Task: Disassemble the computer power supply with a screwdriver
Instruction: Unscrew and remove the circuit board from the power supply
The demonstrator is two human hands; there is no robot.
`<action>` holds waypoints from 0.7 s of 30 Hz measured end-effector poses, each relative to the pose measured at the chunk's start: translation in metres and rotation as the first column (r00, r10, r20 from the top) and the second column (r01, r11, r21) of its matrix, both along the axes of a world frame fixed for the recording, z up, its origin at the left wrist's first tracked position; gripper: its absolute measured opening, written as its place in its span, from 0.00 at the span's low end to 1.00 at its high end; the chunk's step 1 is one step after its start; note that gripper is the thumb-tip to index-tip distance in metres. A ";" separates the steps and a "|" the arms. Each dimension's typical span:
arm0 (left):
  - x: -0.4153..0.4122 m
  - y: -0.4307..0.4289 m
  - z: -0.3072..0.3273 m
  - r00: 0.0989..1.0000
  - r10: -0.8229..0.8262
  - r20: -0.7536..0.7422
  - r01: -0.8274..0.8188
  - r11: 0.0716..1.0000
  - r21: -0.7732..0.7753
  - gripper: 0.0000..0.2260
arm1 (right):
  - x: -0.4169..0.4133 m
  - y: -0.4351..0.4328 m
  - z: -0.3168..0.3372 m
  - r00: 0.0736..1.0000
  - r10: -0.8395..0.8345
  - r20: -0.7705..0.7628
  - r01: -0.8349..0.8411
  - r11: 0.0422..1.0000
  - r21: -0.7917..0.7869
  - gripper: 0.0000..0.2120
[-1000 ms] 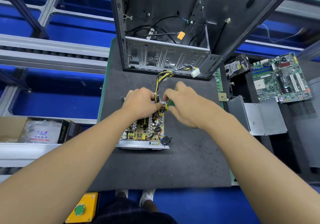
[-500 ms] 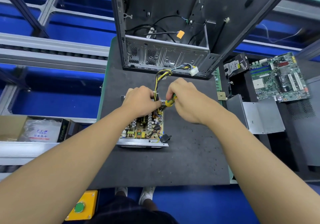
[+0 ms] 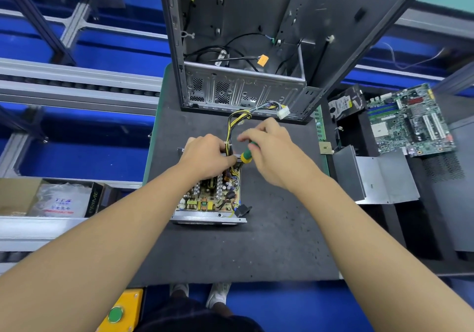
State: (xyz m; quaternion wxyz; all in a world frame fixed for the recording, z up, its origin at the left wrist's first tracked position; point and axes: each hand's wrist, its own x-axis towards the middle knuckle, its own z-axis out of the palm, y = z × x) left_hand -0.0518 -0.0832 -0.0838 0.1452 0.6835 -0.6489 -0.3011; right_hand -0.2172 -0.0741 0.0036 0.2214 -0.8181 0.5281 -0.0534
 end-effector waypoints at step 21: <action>-0.001 0.001 -0.002 1.000 0.023 0.011 -0.023 1.000 -0.012 0.14 | 0.004 0.019 -0.003 0.980 -0.138 0.143 0.126 0.988 0.087 0.10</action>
